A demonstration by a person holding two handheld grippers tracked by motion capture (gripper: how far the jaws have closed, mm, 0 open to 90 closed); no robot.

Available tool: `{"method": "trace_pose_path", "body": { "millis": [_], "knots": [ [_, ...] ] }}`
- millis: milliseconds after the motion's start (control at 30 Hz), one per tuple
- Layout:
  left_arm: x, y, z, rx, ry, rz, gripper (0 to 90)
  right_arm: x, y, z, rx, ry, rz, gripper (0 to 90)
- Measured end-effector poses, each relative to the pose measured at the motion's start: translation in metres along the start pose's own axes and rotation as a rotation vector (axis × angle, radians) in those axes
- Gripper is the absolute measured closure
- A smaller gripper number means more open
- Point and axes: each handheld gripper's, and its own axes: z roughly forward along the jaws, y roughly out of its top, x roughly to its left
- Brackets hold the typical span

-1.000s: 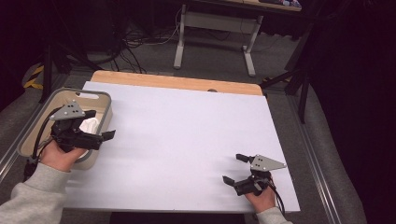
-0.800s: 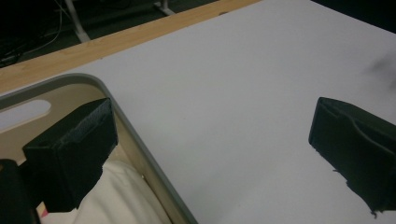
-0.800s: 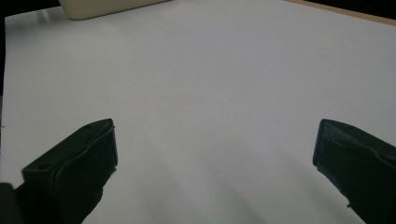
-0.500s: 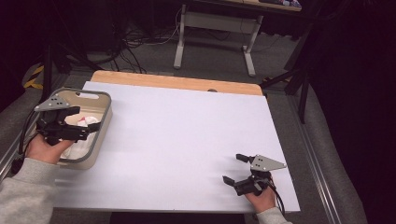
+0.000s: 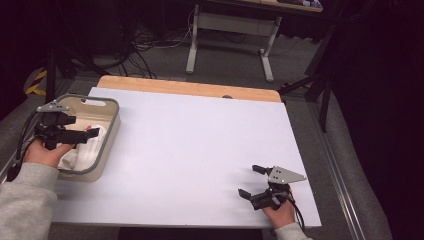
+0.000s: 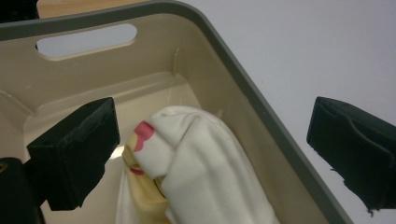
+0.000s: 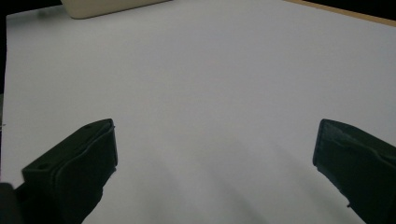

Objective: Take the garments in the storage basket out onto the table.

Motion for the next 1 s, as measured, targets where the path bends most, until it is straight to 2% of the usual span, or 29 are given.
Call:
{"method": "trace_pose_path", "body": {
  "millis": [133, 400, 467, 500, 667, 700, 767, 833, 1000],
  "knots": [
    [0.005, 0.002, 0.003, 0.020, -0.005, 0.004, 3.5, 0.000, 0.000, 0.000, 0.002, 0.001, -0.004, 0.4],
    [0.013, 0.007, 0.012, 0.138, 0.008, 0.039, 3.5, 0.001, 0.000, 0.001, 0.005, -0.003, -0.009, 0.4],
    [0.014, 0.007, 0.013, 0.150, 0.010, 0.040, 3.4, 0.001, 0.000, 0.001, 0.009, -0.003, -0.010, 0.3],
    [0.018, 0.008, 0.017, 0.179, 0.015, 0.033, 3.4, 0.001, 0.000, 0.001, 0.010, -0.004, -0.011, 0.3],
    [0.024, 0.007, 0.028, 0.258, 0.024, 0.030, 3.8, 0.001, -0.001, 0.001, 0.010, -0.010, -0.012, 0.2],
    [0.024, 0.007, 0.028, 0.258, 0.024, 0.030, 3.8, 0.001, -0.001, 0.001, 0.011, -0.011, -0.012, 0.2],
    [0.026, 0.005, 0.036, 0.325, 0.020, 0.022, 3.8, 0.001, -0.001, 0.001, 0.013, -0.011, -0.012, 0.1],
    [0.026, 0.004, 0.041, 0.358, 0.023, 0.017, 4.1, 0.001, -0.001, 0.000, 0.007, -0.016, -0.007, 0.1],
    [0.027, 0.002, 0.050, 0.409, -0.016, 0.020, 3.2, -0.001, -0.001, -0.001, 0.001, -0.020, 0.005, 0.1]
  ]
}}
